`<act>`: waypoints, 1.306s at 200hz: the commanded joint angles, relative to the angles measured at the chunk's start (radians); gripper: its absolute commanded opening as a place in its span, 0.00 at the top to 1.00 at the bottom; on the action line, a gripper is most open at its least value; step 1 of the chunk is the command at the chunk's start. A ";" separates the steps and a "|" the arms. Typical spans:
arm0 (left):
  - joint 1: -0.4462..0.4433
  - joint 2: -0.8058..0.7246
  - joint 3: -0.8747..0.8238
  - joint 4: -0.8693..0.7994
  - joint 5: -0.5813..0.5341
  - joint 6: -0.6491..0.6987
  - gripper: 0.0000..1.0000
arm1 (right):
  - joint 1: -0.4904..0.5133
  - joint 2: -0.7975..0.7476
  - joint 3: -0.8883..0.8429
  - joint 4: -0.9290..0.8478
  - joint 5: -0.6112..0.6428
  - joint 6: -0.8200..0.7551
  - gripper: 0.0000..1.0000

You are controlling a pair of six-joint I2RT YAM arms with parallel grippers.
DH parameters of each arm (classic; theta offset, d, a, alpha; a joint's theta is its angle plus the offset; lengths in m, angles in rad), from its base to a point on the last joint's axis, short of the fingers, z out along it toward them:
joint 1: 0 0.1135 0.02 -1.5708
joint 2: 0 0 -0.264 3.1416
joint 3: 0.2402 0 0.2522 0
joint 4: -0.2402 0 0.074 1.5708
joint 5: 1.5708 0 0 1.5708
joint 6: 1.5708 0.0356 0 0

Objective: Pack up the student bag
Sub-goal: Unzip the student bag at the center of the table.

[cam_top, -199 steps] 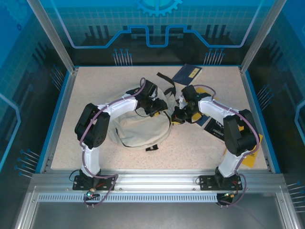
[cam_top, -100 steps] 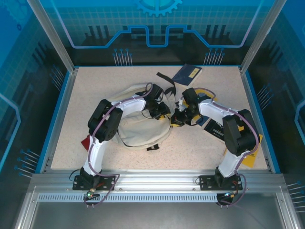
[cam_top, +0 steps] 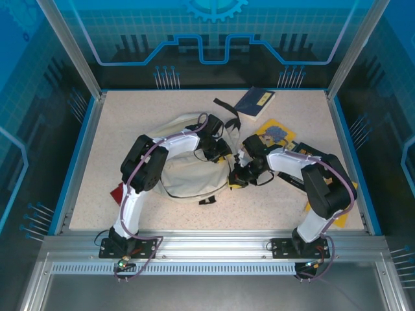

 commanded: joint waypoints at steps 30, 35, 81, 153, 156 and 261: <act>0.006 -0.017 0.101 -0.068 0.005 0.121 0.52 | -0.044 -0.148 0.060 -0.122 0.046 0.020 0.63; 0.011 -0.036 0.108 -0.076 0.010 0.131 0.50 | -0.056 -0.160 0.067 -0.125 0.055 0.019 0.60; 0.076 -0.235 0.012 -0.115 -0.009 0.162 0.40 | -0.173 -0.132 0.138 -0.105 0.113 -0.027 0.46; 0.095 -0.596 -0.369 -0.164 -0.155 0.182 0.34 | -0.122 0.192 0.358 -0.152 0.127 -0.143 0.38; 0.095 -0.609 -0.385 -0.164 -0.155 0.177 0.34 | -0.115 0.198 0.360 -0.149 0.123 -0.143 0.38; -0.135 -0.915 -0.691 -0.202 -0.287 -0.022 0.41 | 0.092 0.294 0.334 0.107 -0.045 0.119 0.75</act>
